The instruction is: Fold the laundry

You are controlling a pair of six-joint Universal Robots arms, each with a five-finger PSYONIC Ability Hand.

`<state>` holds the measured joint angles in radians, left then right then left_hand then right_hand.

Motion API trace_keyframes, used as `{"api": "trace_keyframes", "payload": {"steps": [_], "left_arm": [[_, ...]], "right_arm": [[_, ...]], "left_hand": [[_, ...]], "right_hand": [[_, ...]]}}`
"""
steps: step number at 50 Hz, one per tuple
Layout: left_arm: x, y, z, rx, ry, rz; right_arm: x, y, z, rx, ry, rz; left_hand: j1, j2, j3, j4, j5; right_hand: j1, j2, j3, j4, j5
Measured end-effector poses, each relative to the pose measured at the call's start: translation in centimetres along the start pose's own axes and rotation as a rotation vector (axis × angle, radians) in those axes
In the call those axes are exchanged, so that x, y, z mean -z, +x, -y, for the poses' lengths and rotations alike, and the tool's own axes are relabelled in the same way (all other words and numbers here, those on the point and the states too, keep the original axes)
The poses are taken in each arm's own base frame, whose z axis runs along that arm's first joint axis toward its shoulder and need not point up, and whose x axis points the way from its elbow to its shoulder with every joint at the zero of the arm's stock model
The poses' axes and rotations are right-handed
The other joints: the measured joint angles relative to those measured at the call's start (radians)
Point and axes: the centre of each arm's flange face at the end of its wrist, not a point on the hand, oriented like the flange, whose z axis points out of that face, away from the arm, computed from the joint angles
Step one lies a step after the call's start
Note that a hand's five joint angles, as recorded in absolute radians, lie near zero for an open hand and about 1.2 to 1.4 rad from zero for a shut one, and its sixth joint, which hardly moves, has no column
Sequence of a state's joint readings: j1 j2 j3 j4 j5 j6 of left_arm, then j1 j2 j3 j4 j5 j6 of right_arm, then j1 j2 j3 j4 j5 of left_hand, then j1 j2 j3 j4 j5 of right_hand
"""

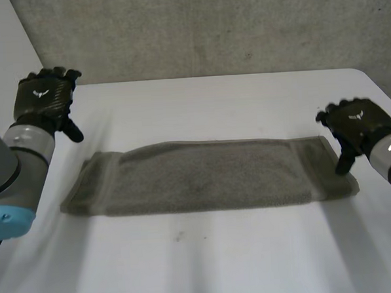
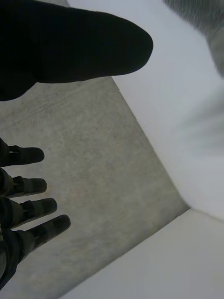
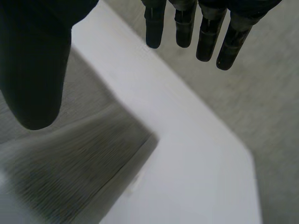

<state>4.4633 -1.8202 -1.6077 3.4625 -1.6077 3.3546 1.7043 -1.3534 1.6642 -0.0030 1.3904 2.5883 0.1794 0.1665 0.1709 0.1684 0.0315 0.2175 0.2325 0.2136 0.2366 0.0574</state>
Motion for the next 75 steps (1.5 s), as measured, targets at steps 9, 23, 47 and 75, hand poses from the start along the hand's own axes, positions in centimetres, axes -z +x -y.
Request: {"api": "trace_keyframes", "payload": {"steps": [9, 23, 47, 75], "left_arm": [[1.6, 0.1, -2.6, 0.047, -0.049, -0.029], [2.0, 0.4, -3.5, 0.04, -0.045, -0.034], [2.4, 0.2, -2.5, 0.042, -0.019, -0.033], [3.2, 0.3, -1.7, 0.042, 0.004, -0.037]], "right_arm": [[0.1, 0.3, -4.2, -0.085, -0.098, 0.077], [-2.1, -0.8, -8.4, -0.107, -0.107, 0.132], [-4.4, 9.5, -9.0, 0.467, -0.184, -0.502], [5.2, -23.1, 0.8, 0.412, 0.565, 0.561]], "left_hand": [[0.0, 0.0, 0.0, 0.0, 0.0], [0.0, 0.0, 0.0, 0.0, 0.0], [0.0, -0.001, 0.0, 0.0, 0.0], [0.0, -0.001, 0.0, -0.001, 0.0]], "right_hand": [[0.261, 0.328, 0.343, 0.32, 0.304], [0.301, 0.371, 0.399, 0.374, 0.355], [0.734, 0.942, 0.968, 0.957, 0.92], [0.556, 0.723, 0.751, 0.753, 0.732]]}}
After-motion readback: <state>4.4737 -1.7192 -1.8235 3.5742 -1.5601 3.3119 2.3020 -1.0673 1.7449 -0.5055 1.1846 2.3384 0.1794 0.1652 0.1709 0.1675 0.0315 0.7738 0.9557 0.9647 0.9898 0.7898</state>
